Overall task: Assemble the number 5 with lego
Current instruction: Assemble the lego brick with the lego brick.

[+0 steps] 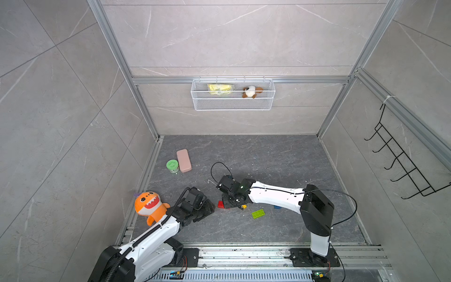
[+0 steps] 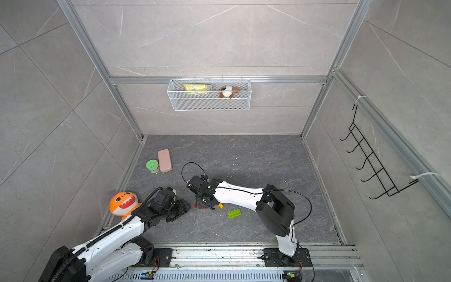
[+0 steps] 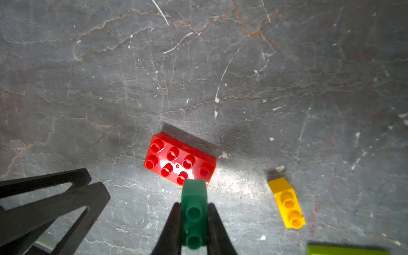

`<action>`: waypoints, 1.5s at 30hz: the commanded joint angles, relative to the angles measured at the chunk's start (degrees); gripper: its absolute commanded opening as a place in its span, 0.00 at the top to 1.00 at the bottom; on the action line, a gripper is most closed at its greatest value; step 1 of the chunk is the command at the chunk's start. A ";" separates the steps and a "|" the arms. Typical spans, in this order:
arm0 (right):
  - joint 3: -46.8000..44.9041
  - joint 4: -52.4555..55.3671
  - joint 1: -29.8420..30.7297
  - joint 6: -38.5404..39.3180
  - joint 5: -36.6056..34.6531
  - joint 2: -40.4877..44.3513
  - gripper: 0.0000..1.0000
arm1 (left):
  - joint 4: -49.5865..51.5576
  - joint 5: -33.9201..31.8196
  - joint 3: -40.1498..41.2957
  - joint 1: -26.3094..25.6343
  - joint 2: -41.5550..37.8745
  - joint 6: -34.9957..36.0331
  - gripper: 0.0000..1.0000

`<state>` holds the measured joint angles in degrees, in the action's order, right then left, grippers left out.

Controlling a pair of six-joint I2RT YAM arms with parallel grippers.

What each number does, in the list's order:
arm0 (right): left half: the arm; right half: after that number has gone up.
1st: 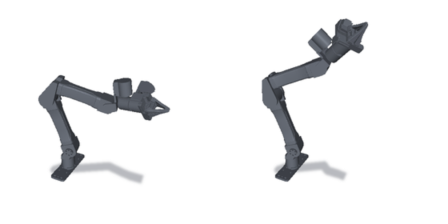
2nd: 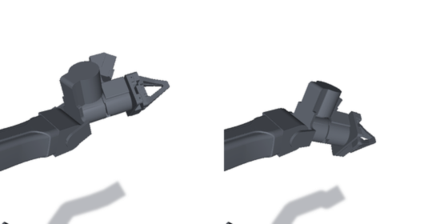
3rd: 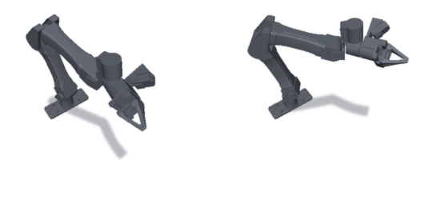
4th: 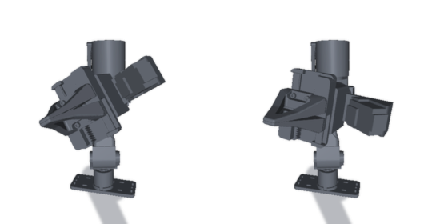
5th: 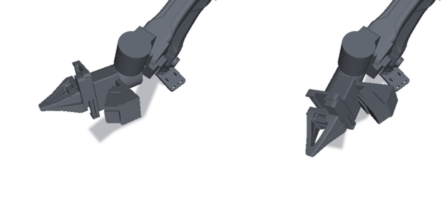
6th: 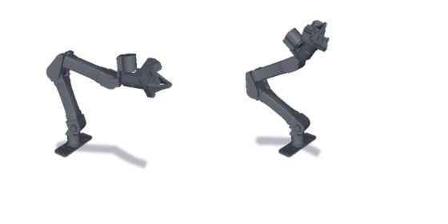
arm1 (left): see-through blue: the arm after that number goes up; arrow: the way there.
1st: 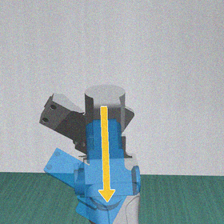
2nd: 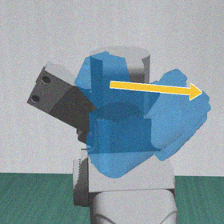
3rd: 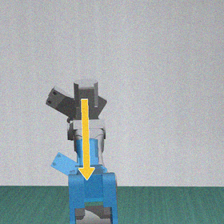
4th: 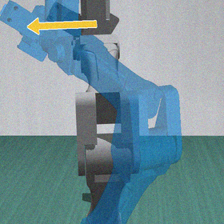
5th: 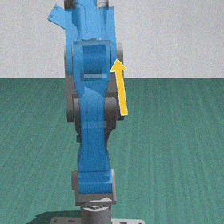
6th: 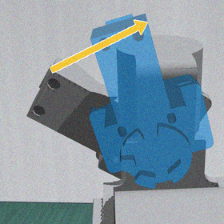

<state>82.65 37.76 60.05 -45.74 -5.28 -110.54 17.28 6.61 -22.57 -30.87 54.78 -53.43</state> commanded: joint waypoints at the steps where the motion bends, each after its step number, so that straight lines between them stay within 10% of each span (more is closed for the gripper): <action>1: 1.68 2.47 0.58 -2.44 -2.77 -1.99 0.83 | 1.51 1.66 -0.06 0.61 -0.98 1.58 0.41; 45: 4.78 5.48 2.72 -11.93 -5.59 -7.83 0.82 | 3.65 5.28 0.18 4.14 -1.49 5.24 0.41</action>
<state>86.59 39.81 62.19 -55.37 -9.65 -116.07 19.07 10.92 -22.57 -27.22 54.26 -49.32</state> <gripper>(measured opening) 0.186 0.587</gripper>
